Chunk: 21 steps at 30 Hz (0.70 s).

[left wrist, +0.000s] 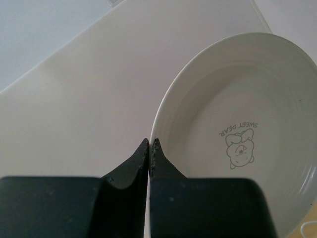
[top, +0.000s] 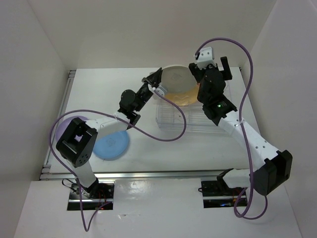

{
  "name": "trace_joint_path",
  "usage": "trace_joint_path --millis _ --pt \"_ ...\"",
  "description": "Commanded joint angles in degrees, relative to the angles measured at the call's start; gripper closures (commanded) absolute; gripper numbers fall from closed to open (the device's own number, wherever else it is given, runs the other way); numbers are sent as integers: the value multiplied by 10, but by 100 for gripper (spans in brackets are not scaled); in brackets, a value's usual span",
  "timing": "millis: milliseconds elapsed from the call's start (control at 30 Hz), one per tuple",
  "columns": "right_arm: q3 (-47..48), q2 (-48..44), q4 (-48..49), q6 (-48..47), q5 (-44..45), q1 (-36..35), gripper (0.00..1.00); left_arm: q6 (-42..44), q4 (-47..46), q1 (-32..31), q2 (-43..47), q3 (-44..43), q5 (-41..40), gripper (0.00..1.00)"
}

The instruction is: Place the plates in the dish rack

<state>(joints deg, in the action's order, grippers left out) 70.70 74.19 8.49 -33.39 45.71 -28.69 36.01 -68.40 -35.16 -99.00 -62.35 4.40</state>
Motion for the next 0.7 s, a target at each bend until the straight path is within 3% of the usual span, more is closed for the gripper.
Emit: trace_joint_path --millis 0,300,667 --pt "8 -28 48 -18 10 6 0 10 -28 -5 -14 3 13 100" --pt "2 -46 32 -18 10 6 0 49 -10 -43 -97 -8 -30 100" --pt "-15 -46 37 -12 0 6 0 78 33 -38 -148 -41 -30 100"
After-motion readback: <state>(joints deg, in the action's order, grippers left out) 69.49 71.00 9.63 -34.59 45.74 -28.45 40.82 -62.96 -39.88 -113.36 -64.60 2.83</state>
